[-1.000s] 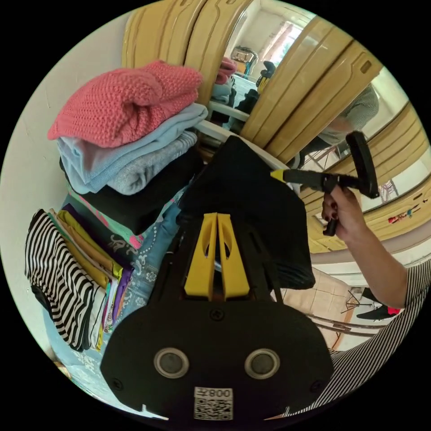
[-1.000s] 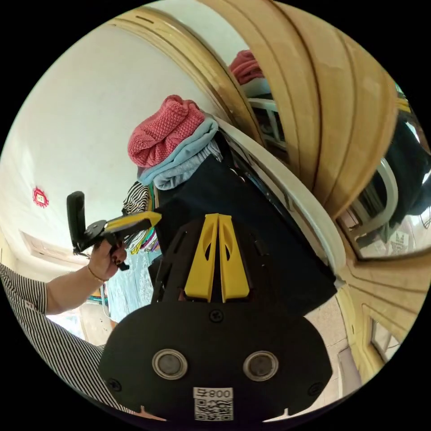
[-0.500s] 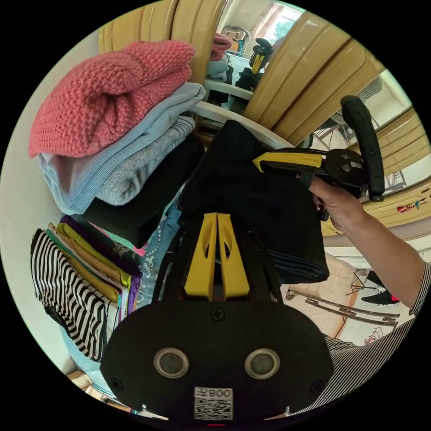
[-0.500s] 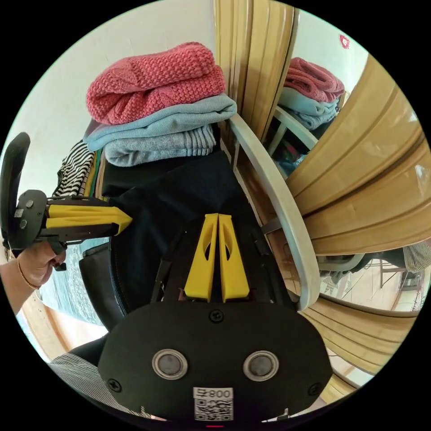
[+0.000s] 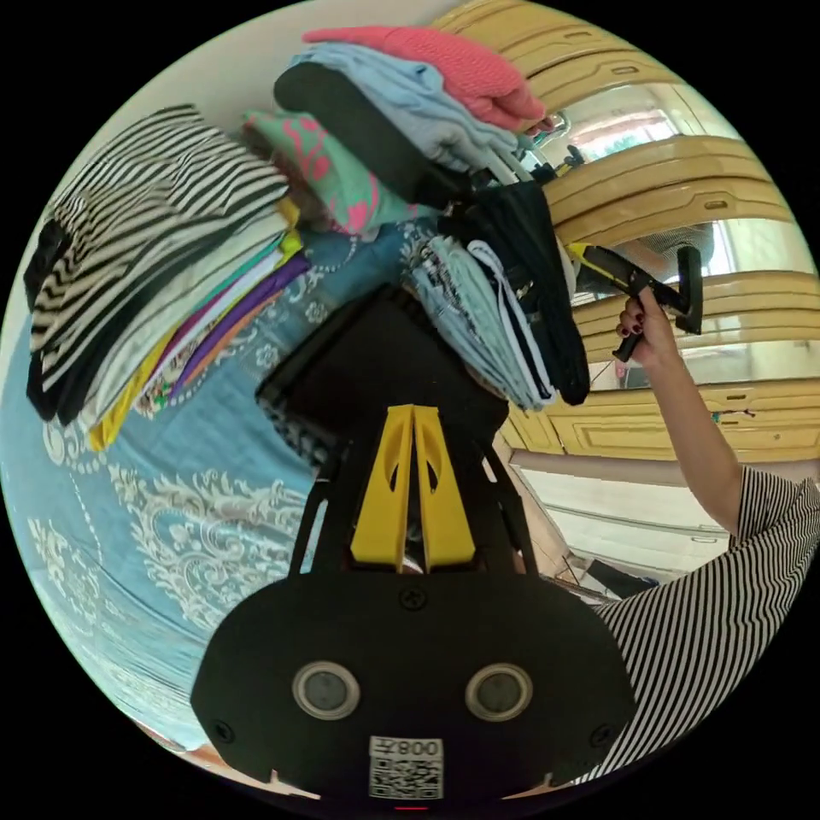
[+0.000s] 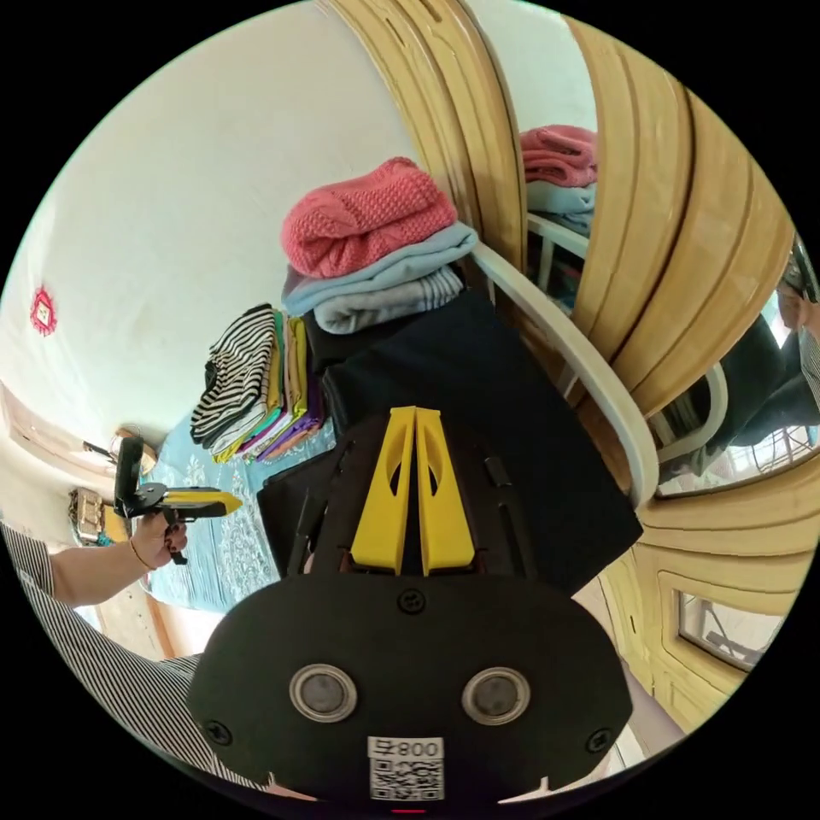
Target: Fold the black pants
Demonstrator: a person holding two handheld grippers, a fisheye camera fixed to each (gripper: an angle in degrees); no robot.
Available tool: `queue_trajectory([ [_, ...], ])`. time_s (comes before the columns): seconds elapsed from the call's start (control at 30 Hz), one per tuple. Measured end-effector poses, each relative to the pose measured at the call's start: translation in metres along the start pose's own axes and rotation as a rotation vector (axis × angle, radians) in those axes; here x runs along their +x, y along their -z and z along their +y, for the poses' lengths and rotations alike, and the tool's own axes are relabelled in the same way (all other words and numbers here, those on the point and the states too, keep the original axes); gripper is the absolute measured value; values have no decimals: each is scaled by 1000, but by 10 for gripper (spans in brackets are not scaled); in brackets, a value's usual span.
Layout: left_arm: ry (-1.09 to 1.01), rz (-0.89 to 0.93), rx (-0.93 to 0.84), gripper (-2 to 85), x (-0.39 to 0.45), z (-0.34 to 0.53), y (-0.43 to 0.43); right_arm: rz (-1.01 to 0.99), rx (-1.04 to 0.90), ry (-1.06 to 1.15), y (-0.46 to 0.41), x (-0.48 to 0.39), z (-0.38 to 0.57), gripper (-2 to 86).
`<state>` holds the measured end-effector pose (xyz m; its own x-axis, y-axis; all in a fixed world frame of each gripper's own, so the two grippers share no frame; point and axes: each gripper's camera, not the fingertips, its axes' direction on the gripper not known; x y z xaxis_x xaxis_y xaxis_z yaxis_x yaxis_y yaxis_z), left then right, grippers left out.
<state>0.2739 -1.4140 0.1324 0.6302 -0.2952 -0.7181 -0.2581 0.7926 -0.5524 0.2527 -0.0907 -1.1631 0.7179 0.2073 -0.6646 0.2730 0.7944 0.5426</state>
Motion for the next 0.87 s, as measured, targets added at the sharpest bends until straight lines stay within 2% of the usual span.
queue_trajectory([
  [0.07, 73, 10, -47, 4, -32, 33, -21, 40, -152, 7, -41, -9, -2, 0],
  [0.3, 144, 76, -37, 43, -91, 54, -65, 49, -78, -54, -19, -7, 24, 0],
  [0.43, 211, 72, 38, 72, -123, 40, -85, -76, 9, -101, 2, -18, 76, 1],
  [0.73, 320, 91, 39, 44, -173, 25, -138, -431, -238, -123, -70, -51, 158, 17],
  [0.87, 191, 198, 139, 34, -146, 51, -132, -522, -328, -86, -88, -56, 163, 43],
])
